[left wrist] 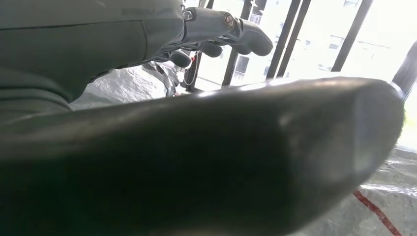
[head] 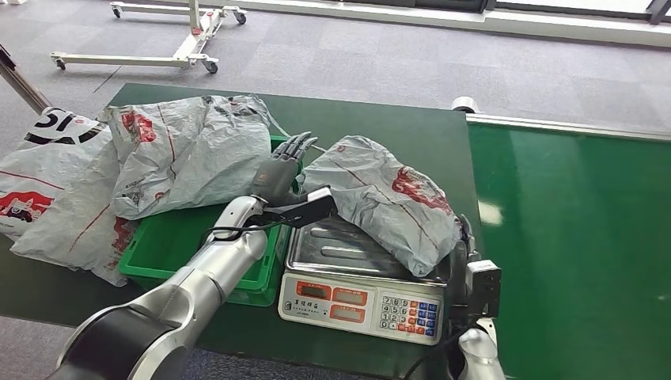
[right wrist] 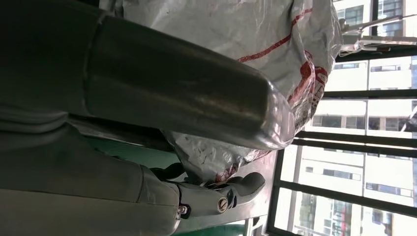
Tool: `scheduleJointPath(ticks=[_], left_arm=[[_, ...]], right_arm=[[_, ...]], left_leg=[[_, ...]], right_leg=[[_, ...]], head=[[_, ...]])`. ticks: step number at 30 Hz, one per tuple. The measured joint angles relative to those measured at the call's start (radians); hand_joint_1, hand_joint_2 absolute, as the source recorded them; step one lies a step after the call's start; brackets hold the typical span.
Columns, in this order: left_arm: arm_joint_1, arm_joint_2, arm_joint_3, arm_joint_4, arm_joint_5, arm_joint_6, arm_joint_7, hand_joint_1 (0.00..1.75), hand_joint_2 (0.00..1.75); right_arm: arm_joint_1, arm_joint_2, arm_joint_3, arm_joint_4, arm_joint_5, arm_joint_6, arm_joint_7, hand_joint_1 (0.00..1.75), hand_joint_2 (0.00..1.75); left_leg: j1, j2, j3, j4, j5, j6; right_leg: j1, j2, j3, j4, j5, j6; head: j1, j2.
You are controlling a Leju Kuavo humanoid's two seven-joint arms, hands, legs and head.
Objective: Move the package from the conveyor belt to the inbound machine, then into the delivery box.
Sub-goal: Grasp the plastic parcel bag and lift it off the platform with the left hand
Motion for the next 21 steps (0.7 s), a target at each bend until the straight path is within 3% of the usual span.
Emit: scheduleJointPath(ticks=[21], left_arm=[[-0.034,-0.002,-0.047,0.039,-0.026,-0.065,0.027,0.0,0.0]], right_arm=[[-0.056,0.012,0.024,0.115,-0.041,0.011,-0.021,0.0,0.0]], left_leg=[[0.001,0.012,0.001,0.0,0.002,-0.002]], right_leg=[[0.001,0.011,-0.004,0.002,0.004,-0.004]], head=[[0.0,0.0]])
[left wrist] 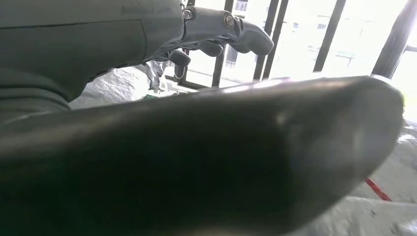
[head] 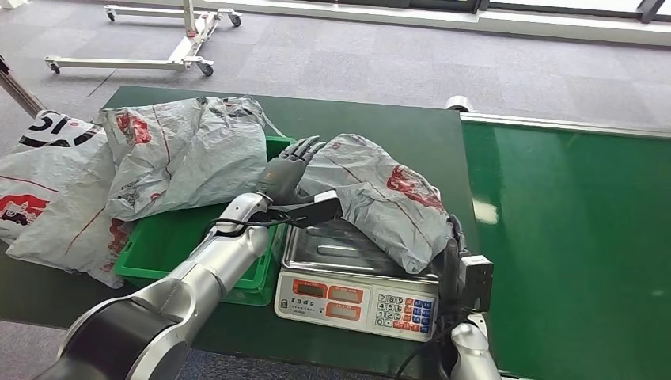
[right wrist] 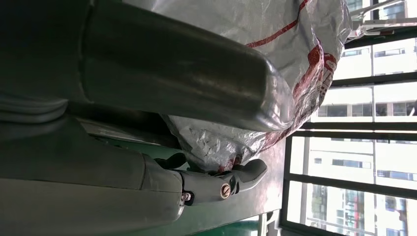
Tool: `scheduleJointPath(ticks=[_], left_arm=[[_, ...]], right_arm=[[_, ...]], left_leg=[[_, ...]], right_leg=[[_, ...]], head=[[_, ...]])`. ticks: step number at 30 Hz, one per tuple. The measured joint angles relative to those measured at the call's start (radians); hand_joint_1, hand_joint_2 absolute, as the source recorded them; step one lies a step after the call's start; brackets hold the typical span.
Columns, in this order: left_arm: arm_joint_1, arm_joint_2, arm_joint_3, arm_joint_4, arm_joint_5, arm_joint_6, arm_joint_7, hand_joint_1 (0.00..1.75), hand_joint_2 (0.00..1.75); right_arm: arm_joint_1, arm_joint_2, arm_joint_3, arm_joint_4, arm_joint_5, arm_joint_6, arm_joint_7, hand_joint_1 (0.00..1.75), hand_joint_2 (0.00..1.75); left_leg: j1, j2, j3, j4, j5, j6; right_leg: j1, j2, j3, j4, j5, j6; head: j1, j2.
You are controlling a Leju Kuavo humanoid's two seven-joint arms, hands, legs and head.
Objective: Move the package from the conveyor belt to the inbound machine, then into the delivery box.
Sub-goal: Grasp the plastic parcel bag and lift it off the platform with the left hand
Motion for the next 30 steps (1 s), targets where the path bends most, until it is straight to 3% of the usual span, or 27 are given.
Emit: scheduleJointPath(ticks=[8,14,19,24,30], left_arm=[[-0.014,-0.01,-0.045,0.012,-0.042,-0.038,0.038,0.0,0.0],[-0.023,-0.015,-0.063,0.015,-0.043,-0.041,0.049,0.0,0.0],[-0.024,-0.013,-0.072,0.017,-0.037,-0.041,0.058,0.0,0.0],[-0.023,0.007,-0.073,0.023,-0.018,-0.041,0.063,0.0,0.0],[-0.022,0.018,-0.073,0.026,-0.016,-0.041,0.063,0.0,0.0]], right_arm=[[-0.014,0.004,0.003,0.029,-0.02,0.008,-0.013,0.0,0.0],[-0.016,-0.001,0.018,0.039,-0.023,-0.027,-0.031,0.0,0.0],[0.012,-0.029,0.014,-0.017,0.0,-0.098,0.01,0.0,0.0],[0.071,-0.099,-0.105,-0.239,0.107,-0.113,0.102,0.0,0.0],[0.105,-0.119,-0.229,-0.375,0.147,-0.083,0.106,0.0,0.0]], left_leg=[[0.0,0.003,0.0,0.0,0.002,-0.002],[0.001,0.002,0.0,0.0,0.003,-0.002],[0.0,-0.001,-0.002,0.0,0.004,-0.001],[-0.002,-0.006,-0.006,0.001,0.004,0.0],[-0.002,-0.006,-0.008,0.001,0.004,0.0]], right_leg=[[0.0,0.002,-0.003,0.002,0.002,-0.002],[0.001,0.002,-0.003,0.002,0.002,-0.003],[0.0,0.0,-0.003,0.002,0.003,-0.002],[-0.001,-0.005,-0.005,0.002,0.003,-0.002],[-0.001,-0.005,-0.006,0.002,0.003,-0.001]], head=[[0.0,0.0],[0.0,0.0],[0.0,0.0],[0.0,0.0],[0.0,0.0]])
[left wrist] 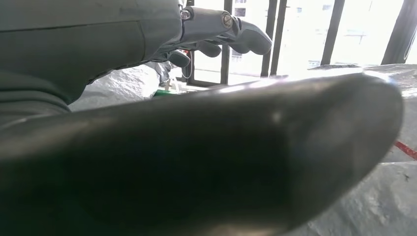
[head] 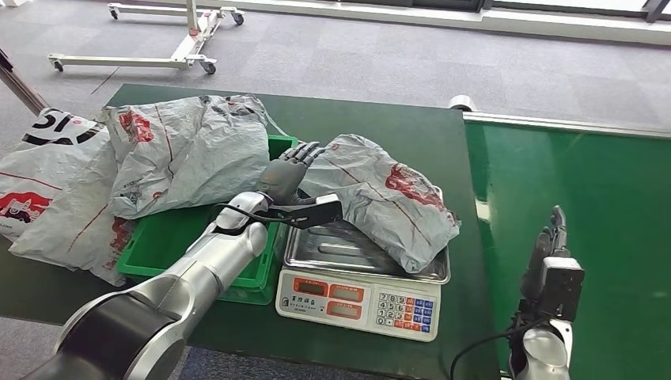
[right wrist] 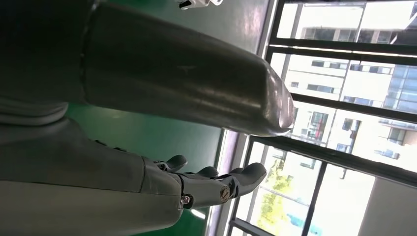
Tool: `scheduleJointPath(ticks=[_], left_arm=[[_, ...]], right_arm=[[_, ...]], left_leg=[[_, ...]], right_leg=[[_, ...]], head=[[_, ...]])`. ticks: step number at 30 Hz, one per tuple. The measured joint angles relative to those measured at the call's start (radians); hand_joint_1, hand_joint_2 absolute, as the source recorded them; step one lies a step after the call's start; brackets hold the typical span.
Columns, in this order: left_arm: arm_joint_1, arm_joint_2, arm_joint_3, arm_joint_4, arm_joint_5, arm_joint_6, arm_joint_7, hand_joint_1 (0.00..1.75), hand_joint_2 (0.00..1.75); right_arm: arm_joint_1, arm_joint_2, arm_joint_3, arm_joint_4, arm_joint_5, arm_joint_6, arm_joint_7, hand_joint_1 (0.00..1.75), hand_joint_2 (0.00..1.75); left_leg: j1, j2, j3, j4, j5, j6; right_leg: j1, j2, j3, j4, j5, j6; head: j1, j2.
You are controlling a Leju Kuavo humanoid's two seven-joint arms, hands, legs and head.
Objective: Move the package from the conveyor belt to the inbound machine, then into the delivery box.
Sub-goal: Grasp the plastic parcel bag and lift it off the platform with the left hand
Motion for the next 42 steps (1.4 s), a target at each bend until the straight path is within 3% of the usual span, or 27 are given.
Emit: scheduleJointPath(ticks=[24,42], left_arm=[[0.0,-0.001,0.0,0.002,0.0,0.004,0.005,0.0,0.0],[0.006,-0.075,-0.058,0.02,-0.104,-0.061,0.052,0.0,0.0]], right_arm=[[0.017,-0.023,-0.061,-0.057,0.002,0.023,-0.01,0.0,0.0],[0.012,-0.02,-0.029,-0.027,0.017,0.074,0.01,0.0,0.0]], left_leg=[[0.0,0.0,-0.001,-0.001,0.001,0.0],[0.0,-0.003,-0.002,0.0,0.001,0.0]], right_leg=[[0.0,0.0,-0.001,0.0,0.0,0.0],[0.0,-0.002,-0.002,0.0,0.0,0.0]], head=[[0.0,0.0],[0.0,0.0]])
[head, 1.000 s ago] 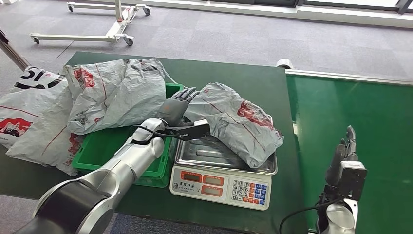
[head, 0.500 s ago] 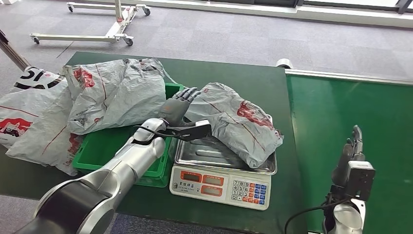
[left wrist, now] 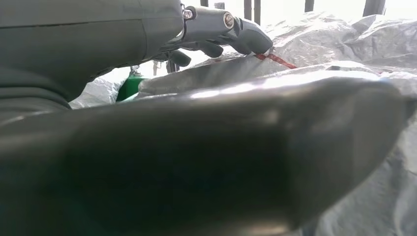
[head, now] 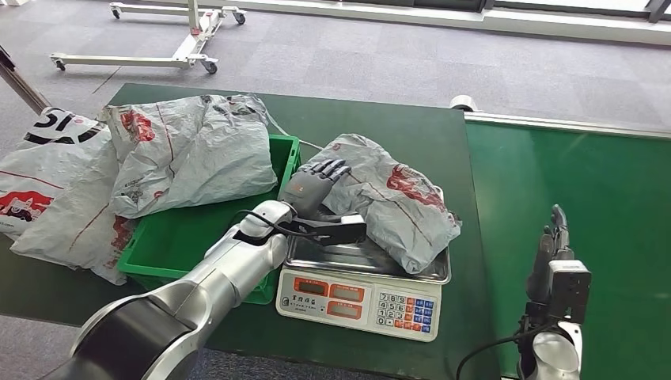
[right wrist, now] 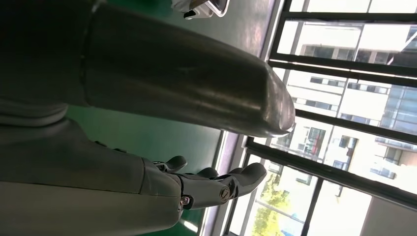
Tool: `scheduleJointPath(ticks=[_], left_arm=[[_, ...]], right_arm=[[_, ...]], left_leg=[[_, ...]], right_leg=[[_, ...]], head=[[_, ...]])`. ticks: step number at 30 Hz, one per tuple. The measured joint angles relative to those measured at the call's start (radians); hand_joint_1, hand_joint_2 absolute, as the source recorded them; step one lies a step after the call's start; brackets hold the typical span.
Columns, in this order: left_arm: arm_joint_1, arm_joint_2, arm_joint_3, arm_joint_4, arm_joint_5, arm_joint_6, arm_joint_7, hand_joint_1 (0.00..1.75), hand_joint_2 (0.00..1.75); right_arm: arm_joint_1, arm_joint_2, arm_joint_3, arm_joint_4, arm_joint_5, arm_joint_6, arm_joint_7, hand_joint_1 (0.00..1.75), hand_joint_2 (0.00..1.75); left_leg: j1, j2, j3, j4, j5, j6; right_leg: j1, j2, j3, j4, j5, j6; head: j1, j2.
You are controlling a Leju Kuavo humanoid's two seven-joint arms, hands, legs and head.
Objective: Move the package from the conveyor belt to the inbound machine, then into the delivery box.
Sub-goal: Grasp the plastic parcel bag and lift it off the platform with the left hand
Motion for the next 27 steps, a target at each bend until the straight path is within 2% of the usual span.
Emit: scheduleJointPath(ticks=[14,21,25,27], left_arm=[[-0.012,-0.051,-0.031,0.004,-0.026,-0.047,0.006,0.0,0.0],[-0.012,-0.06,-0.041,0.004,-0.031,-0.051,0.007,0.0,0.0],[-0.013,-0.066,-0.049,0.008,-0.043,-0.074,0.005,0.0,1.75],[-0.013,-0.072,-0.054,0.013,-0.049,-0.085,0.011,0.0,1.75]], right_arm=[[-0.005,0.017,0.014,0.057,-0.025,0.023,-0.022,0.0,0.0],[-0.005,0.026,0.018,0.077,-0.029,0.023,-0.025,0.0,0.0],[0.0,0.034,0.019,0.081,-0.032,0.021,-0.027,0.0,0.0],[0.009,0.042,0.021,0.083,-0.035,0.019,-0.027,0.0,0.0]], left_leg=[[0.0,0.0,-0.001,0.0,0.0,0.0],[0.0,0.0,0.0,0.0,0.0,0.0],[0.0,0.0,0.0,0.0,0.0,0.0],[0.0,0.0,0.0,0.0,0.0,0.0]], right_leg=[[0.0,0.0,0.0,0.0,0.0,0.0],[0.0,0.0,0.0,0.0,0.0,0.0],[0.0,0.0,0.0,0.0,0.0,0.0],[0.0,0.0,0.0,0.0,0.0,0.0]], head=[[0.0,0.0],[0.0,0.0],[0.0,0.0],[0.0,0.0]])
